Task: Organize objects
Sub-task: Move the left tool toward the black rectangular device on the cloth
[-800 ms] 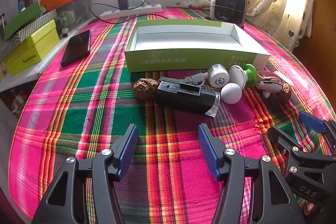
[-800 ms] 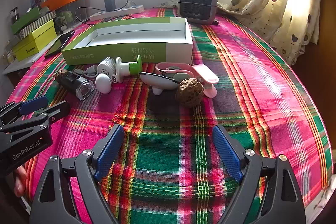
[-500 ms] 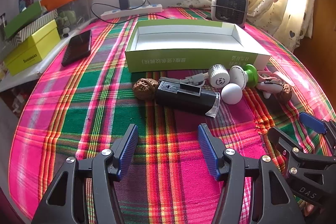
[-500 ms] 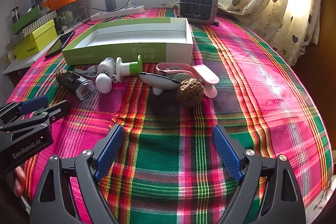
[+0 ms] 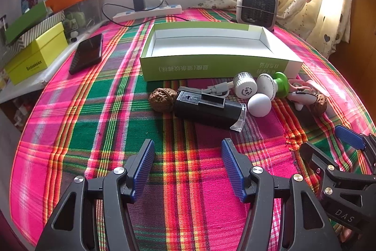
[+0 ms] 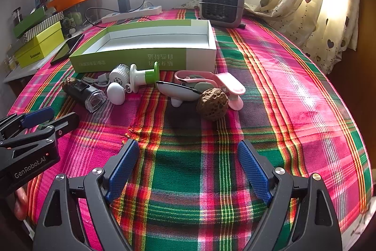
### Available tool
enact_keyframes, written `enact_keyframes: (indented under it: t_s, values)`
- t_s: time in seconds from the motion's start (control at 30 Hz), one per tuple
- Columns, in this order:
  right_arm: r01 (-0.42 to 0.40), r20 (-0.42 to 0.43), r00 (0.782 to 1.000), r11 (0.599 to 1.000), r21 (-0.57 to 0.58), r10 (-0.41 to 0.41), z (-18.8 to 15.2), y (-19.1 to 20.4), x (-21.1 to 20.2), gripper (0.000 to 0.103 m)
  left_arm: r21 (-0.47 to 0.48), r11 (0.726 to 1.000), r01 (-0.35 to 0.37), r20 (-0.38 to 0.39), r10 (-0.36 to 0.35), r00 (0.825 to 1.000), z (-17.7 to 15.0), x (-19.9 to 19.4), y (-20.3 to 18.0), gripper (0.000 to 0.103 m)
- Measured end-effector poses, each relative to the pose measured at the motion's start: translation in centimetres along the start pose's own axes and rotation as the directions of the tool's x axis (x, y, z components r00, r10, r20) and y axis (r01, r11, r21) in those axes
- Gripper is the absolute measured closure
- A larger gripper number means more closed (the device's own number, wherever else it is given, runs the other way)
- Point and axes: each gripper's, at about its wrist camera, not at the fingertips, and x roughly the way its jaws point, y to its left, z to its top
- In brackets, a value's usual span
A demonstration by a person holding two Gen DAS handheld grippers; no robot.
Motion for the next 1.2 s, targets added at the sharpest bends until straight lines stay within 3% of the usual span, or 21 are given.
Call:
enact_keyframes:
  t_s: [0.67,1.2]
  values:
    - [-0.04,-0.006,0.999,0.999,-0.037,0.04,0.4,0.0,0.1,0.017,0.085,0.993,0.086,-0.018,-0.085,0.996,0.2,-0.1,1.0,0.046]
    - [-0.05,-0.028,0.998,0.998,-0.041,0.049,1.3,-1.8,0.7,0.017,0.251,0.954,0.165,0.034,-0.179,0.983,2.9,0.2,0.9,0.046]
